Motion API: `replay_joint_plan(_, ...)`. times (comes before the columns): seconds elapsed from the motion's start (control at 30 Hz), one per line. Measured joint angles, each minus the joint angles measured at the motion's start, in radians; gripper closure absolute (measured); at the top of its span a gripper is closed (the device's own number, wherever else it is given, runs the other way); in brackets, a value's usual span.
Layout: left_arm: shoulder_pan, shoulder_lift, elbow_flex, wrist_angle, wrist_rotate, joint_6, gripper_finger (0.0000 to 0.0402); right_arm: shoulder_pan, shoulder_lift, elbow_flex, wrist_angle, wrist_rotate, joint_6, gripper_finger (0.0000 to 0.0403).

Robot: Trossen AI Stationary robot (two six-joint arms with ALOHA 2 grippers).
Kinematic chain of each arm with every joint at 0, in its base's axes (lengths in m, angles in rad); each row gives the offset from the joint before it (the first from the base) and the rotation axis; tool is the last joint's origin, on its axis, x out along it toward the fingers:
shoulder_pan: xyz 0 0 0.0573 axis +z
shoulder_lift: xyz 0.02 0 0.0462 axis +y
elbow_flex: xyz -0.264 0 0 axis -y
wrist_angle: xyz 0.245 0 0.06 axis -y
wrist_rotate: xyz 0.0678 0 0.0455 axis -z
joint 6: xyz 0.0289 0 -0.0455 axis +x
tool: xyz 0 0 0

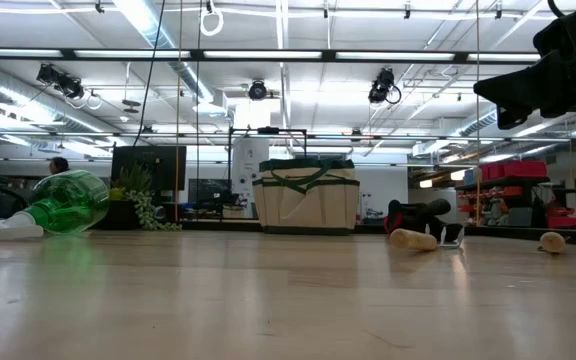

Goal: Pick & Place Garden tools in Gardening bag
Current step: Put the green spray bottle into the white gardening bag

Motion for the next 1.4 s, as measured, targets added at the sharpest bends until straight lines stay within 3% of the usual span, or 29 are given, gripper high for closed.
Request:
replay_joint_plan(0.33, 0.000, 0.000, 0.000, -0.099, 0.001, 0.186, 0.0369, 0.000, 0.000, 0.000, 0.000, 0.000, 0.000, 0.0380)
replay_joint_plan(1.07, 0.000, 0.000, -0.008, -0.367, 0.000, 0.193, 0.0393, 0.000, 0.000, 0.000, 0.000, 0.000, 0.000, 0.0380)
replay_joint_plan(1.4, 0.000, 0.076, -0.010, -0.426, 0.067, 0.278, 0.0396, 0.000, 0.000, 0.000, 0.000, 0.000, 0.000, 0.0380)
